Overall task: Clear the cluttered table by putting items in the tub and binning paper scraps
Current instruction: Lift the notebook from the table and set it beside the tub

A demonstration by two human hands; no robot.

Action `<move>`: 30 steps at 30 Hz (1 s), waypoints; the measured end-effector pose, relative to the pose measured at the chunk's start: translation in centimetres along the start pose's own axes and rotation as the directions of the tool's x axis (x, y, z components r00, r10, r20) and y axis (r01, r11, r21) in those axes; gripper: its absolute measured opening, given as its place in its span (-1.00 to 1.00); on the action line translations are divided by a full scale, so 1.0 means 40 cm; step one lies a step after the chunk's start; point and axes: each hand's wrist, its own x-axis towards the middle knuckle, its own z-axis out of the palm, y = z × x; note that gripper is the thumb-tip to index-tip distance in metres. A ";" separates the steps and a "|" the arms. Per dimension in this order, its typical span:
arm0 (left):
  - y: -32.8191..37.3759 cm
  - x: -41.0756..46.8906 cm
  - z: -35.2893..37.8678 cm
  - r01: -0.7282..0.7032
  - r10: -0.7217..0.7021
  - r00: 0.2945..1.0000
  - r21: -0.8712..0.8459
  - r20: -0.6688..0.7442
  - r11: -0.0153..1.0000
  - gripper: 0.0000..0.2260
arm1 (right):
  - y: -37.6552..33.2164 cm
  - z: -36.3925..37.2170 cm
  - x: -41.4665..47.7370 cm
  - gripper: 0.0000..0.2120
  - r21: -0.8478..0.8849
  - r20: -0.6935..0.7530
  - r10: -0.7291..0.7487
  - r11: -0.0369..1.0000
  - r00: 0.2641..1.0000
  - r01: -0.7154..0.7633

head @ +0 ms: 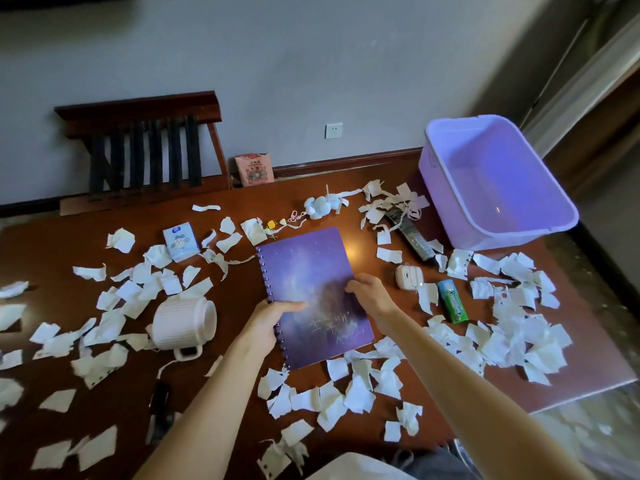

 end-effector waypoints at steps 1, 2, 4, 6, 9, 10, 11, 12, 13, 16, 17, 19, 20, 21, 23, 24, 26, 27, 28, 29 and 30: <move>-0.001 -0.010 0.013 -0.009 0.009 1.000 0.005 0.021 1.000 -0.69 | 0.005 -0.013 -0.012 -0.82 0.022 -0.020 -0.005 1.000 1.000 0.005; -0.003 -0.018 0.026 -0.020 0.019 0.999 0.011 0.046 1.000 -0.69 | 0.011 -0.030 -0.023 -0.79 0.047 -0.037 -0.007 0.999 0.999 0.009; -0.006 -0.039 0.059 -0.045 0.043 0.995 0.016 0.087 0.999 -0.70 | 0.026 -0.072 -0.044 -0.82 0.084 -0.056 -0.012 0.996 0.998 0.016; -0.017 -0.059 0.100 -0.069 0.065 0.992 0.036 0.111 0.997 -0.69 | 0.043 -0.117 -0.061 -0.85 0.110 -0.078 -0.014 0.994 0.997 0.022; -0.045 -0.080 0.174 -0.070 0.058 0.988 0.087 0.142 0.994 -0.71 | 0.070 -0.194 -0.075 -0.77 0.093 -0.156 -0.021 0.995 0.988 0.036; -0.057 -0.082 0.200 -0.070 0.053 0.987 0.107 0.151 0.992 -0.72 | 0.080 -0.221 -0.079 -0.77 0.086 -0.184 -0.029 0.995 0.982 0.046; -0.067 -0.086 0.228 -0.067 0.047 0.986 0.119 0.158 0.991 -0.72 | 0.091 -0.248 -0.082 -0.77 0.087 -0.210 -0.035 0.995 0.977 0.054; -0.077 -0.089 0.259 -0.068 0.044 0.985 0.136 0.168 0.988 -0.72 | 0.105 -0.277 -0.086 -0.76 0.098 -0.237 -0.032 0.994 0.971 0.056; -0.087 -0.094 0.291 -0.066 0.038 0.984 0.152 0.177 0.986 -0.73 | 0.122 -0.307 -0.088 -0.75 0.110 -0.258 -0.022 0.993 0.966 0.052; -0.129 -0.105 0.397 -0.027 -0.011 0.984 0.206 0.180 0.978 -0.72 | 0.173 -0.406 -0.097 -0.76 0.121 -0.308 0.005 0.992 0.951 0.034; -0.143 -0.111 0.433 -0.005 -0.034 0.983 0.212 0.182 0.977 -0.70 | 0.190 -0.441 -0.100 -0.75 0.135 -0.318 0.012 0.990 0.948 0.032; -0.172 -0.113 0.507 0.022 -0.074 0.977 0.249 0.198 0.968 -0.69 | 0.221 -0.515 -0.102 -0.72 0.169 -0.354 0.037 0.985 0.934 0.025; -0.184 -0.113 0.543 0.031 -0.091 0.975 0.281 0.203 0.959 -0.70 | 0.237 -0.554 -0.102 -0.71 0.188 -0.377 0.054 0.982 0.925 0.019; -0.195 -0.119 0.581 0.037 -0.106 0.971 0.306 0.213 0.951 -0.71 | 0.254 -0.593 -0.100 -0.70 0.206 -0.397 0.070 0.978 0.915 0.015; -0.218 -0.130 0.658 0.038 -0.124 0.964 0.339 0.235 0.940 -0.72 | 0.287 -0.671 -0.097 -0.69 0.234 -0.438 0.095 0.972 0.894 0.011; -0.229 -0.134 0.696 0.033 -0.126 0.962 0.360 0.240 0.932 -0.72 | 0.302 -0.708 -0.097 -0.69 0.242 -0.455 0.109 0.970 0.884 0.005; -0.246 -0.140 0.770 0.011 -0.119 0.965 0.418 0.233 0.908 -0.81 | 0.330 -0.779 -0.096 -0.69 0.266 -0.476 0.131 0.964 0.870 0.000; -0.254 -0.140 0.806 0.005 -0.117 0.967 0.444 0.226 0.896 -0.83 | 0.342 -0.813 -0.094 -0.69 0.270 -0.482 0.133 0.963 0.866 0.002; -0.263 -0.134 0.839 0.001 -0.123 0.966 0.470 0.229 0.883 -0.84 | 0.353 -0.845 -0.090 -0.69 0.267 -0.482 0.133 0.964 0.866 0.001; -0.270 -0.130 0.873 -0.003 -0.132 0.962 0.494 0.238 0.869 -0.84 | 0.364 -0.876 -0.086 -0.69 0.268 -0.476 0.134 0.963 0.869 -0.002; -0.276 -0.121 0.905 -0.008 -0.141 0.959 0.520 0.247 0.854 -0.75 | 0.373 -0.906 -0.081 -0.68 0.275 -0.466 0.138 0.961 0.874 -0.005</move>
